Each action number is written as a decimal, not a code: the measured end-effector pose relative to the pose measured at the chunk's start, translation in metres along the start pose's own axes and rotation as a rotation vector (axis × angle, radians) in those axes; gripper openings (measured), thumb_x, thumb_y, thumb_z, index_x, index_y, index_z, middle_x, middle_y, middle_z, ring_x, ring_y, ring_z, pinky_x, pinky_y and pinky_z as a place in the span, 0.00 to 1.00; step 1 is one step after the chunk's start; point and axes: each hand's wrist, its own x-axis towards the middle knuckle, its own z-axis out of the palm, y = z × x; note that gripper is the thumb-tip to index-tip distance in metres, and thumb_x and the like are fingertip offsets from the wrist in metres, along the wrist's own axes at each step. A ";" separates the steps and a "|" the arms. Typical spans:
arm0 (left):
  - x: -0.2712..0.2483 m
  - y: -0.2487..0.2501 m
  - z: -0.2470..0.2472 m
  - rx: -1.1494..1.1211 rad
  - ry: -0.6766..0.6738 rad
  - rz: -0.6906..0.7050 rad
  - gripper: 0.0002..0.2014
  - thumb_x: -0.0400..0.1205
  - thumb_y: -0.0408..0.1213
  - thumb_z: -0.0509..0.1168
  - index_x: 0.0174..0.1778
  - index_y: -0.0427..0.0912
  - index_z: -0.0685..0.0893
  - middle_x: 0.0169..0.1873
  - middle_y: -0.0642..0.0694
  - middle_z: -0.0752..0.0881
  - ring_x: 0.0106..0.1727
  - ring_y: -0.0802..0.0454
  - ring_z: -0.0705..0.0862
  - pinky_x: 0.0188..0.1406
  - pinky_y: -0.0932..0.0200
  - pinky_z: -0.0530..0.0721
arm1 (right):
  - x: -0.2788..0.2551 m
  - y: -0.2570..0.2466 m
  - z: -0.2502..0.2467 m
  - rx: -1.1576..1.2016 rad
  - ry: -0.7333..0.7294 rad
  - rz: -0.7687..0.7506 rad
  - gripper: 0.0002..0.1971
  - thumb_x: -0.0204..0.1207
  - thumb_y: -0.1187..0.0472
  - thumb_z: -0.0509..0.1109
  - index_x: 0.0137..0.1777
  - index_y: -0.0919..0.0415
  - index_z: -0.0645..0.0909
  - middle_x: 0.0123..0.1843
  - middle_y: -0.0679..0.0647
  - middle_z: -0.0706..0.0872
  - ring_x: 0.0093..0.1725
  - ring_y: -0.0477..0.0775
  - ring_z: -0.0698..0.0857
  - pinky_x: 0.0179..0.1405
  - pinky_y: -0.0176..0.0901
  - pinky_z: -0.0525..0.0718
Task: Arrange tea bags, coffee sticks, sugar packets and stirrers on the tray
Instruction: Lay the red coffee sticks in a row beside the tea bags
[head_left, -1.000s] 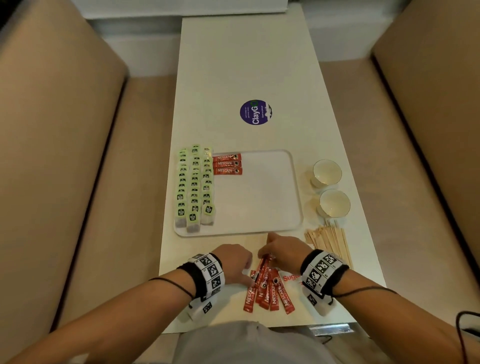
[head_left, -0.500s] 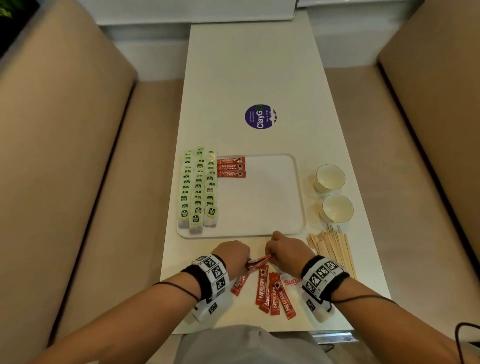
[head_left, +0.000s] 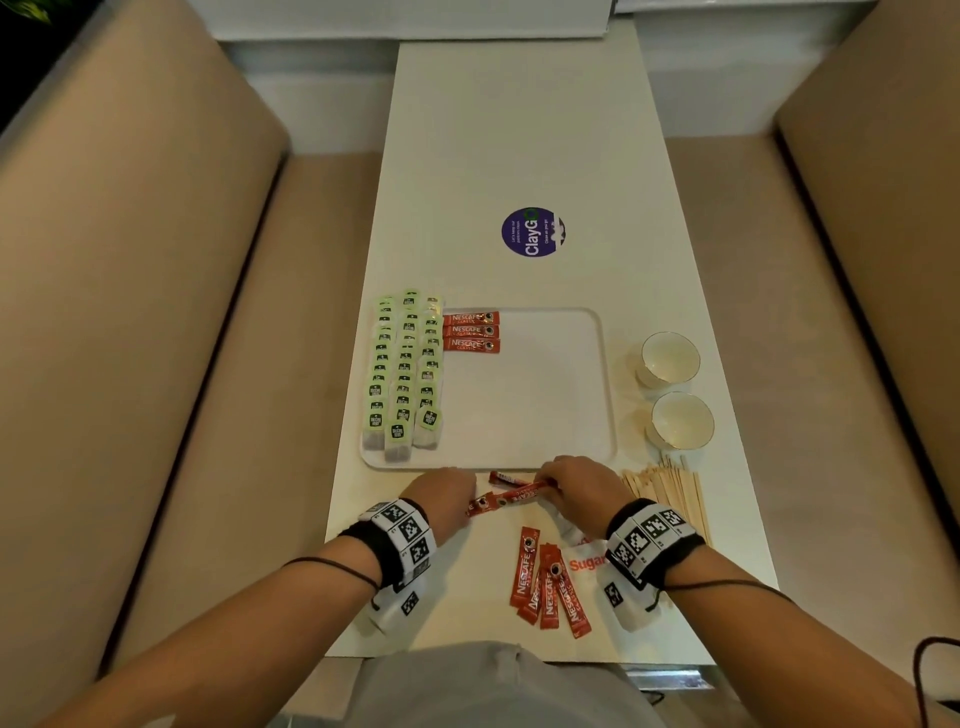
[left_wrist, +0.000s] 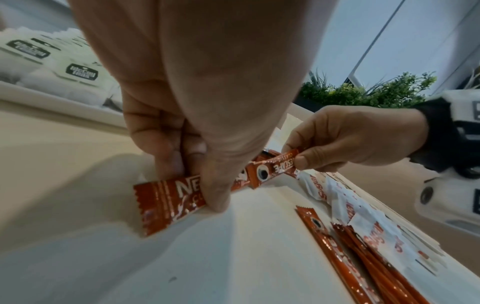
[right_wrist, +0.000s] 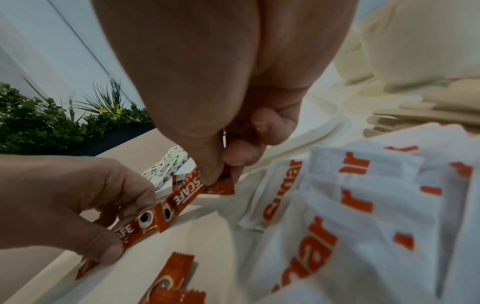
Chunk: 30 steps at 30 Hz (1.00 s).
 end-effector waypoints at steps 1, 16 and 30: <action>0.000 -0.001 0.001 -0.006 -0.021 -0.004 0.06 0.83 0.33 0.67 0.54 0.41 0.86 0.49 0.42 0.89 0.50 0.43 0.86 0.48 0.54 0.82 | 0.000 0.000 -0.001 0.005 -0.008 0.004 0.10 0.87 0.51 0.65 0.59 0.52 0.86 0.50 0.47 0.87 0.47 0.48 0.84 0.53 0.45 0.86; -0.007 -0.035 -0.020 -0.803 0.045 -0.093 0.04 0.79 0.36 0.64 0.40 0.41 0.77 0.29 0.45 0.84 0.31 0.48 0.82 0.36 0.50 0.82 | 0.000 -0.015 -0.018 0.374 0.034 -0.003 0.07 0.87 0.50 0.66 0.52 0.52 0.81 0.45 0.45 0.89 0.37 0.47 0.87 0.43 0.45 0.89; -0.005 -0.014 -0.044 -1.573 0.283 -0.028 0.05 0.86 0.38 0.68 0.50 0.40 0.82 0.32 0.45 0.83 0.31 0.50 0.81 0.32 0.56 0.77 | 0.019 -0.066 -0.035 0.668 0.095 -0.002 0.09 0.87 0.49 0.65 0.54 0.54 0.78 0.43 0.49 0.92 0.32 0.46 0.85 0.33 0.37 0.84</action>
